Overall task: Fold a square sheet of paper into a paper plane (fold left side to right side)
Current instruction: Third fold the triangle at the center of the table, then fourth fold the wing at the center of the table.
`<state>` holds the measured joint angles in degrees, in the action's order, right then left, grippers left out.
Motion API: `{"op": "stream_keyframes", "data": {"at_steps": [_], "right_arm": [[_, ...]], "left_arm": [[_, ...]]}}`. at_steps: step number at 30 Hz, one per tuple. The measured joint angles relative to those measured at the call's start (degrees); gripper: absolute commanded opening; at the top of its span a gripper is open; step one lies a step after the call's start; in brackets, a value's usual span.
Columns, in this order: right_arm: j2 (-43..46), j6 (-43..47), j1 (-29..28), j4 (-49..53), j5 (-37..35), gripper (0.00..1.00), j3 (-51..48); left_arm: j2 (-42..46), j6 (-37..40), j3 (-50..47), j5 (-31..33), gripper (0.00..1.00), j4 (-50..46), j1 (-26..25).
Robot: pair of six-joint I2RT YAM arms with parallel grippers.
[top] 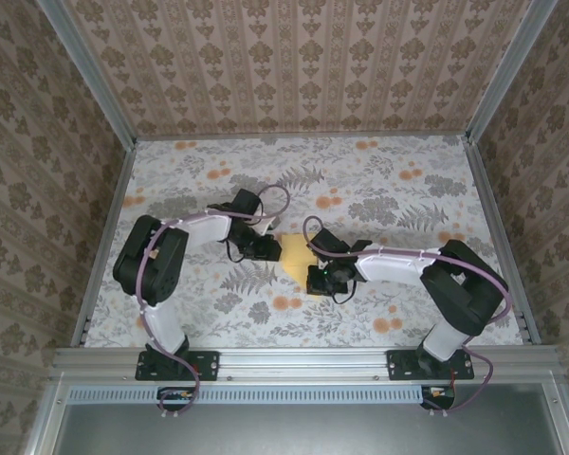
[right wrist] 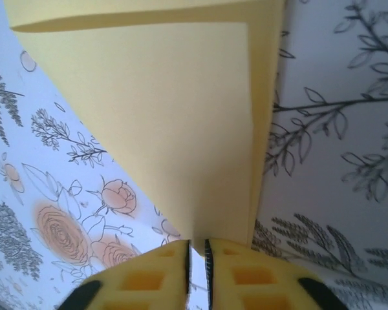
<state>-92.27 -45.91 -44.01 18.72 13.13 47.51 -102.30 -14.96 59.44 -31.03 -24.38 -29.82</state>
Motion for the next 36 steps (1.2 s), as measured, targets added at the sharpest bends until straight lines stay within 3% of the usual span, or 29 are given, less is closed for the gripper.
{"op": "stream_keyframes", "data": {"at_steps": [3,9,15,21,30,36], "right_arm": [[4.52,3.02,0.85,0.7,-1.66,0.44,0.0],[11.67,11.67,6.23,0.61,-2.78,0.58,0.0],[11.26,20.11,10.43,-3.1,0.31,0.62,-1.77],[7.78,23.74,10.86,-6.99,3.39,0.64,-2.01],[7.67,25.0,10.36,-8.94,3.15,0.65,-3.8],[8.66,25.0,10.21,-9.25,2.64,0.65,-5.01]], "left_arm": [[5.22,-1.92,-2.67,-0.07,0.45,1.68,0.26],[14.97,-9.18,-10.64,-0.31,0.55,6.95,0.24],[18.38,-19.04,-18.71,-2.21,0.62,15.15,0.22],[16.31,-26.91,-21.59,-3.78,0.62,23.61,-0.94],[10.23,-30.64,-21.27,-5.68,0.61,28.5,-3.21],[7.23,-32.11,-19.21,-6.38,0.48,30.03,-4.13]]}}
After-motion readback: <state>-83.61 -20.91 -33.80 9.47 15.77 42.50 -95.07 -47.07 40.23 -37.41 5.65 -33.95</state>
